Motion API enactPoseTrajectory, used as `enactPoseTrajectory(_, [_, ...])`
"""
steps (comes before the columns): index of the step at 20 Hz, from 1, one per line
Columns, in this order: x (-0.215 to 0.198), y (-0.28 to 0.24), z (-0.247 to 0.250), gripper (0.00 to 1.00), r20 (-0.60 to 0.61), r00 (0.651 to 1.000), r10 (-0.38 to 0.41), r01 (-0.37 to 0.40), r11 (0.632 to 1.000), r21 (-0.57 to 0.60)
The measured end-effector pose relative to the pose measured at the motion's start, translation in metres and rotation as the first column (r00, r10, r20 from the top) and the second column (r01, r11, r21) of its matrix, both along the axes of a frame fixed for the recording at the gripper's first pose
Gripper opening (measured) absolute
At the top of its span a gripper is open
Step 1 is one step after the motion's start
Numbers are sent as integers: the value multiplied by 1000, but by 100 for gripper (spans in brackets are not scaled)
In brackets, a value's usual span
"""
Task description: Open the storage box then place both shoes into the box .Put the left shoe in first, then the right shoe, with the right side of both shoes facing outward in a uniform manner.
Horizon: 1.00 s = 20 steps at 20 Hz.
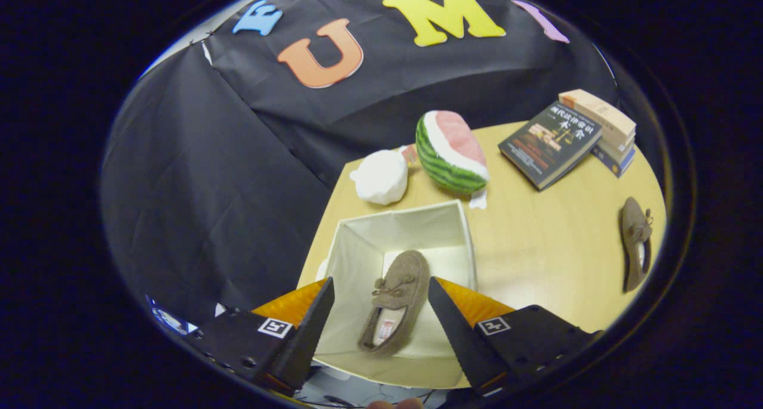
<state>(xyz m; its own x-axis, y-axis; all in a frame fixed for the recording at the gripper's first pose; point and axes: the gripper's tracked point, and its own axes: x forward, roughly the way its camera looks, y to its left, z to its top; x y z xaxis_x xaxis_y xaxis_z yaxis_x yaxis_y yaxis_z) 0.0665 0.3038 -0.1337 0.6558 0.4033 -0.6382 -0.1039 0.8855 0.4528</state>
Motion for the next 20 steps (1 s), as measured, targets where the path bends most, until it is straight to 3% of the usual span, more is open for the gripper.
enactPoseTrajectory(6, [-8,-128,40,96,183,983,-23,44,993,-111])
enactPoseTrajectory(11, [-26,-273,32,96,237,966,-106,159,963,-219])
enactPoseTrajectory(15, [-44,-390,-15,96,190,967,-172,225,923,-312])
enactPoseTrajectory(20, [-60,-466,-103,96,13,982,-186,177,908,-379])
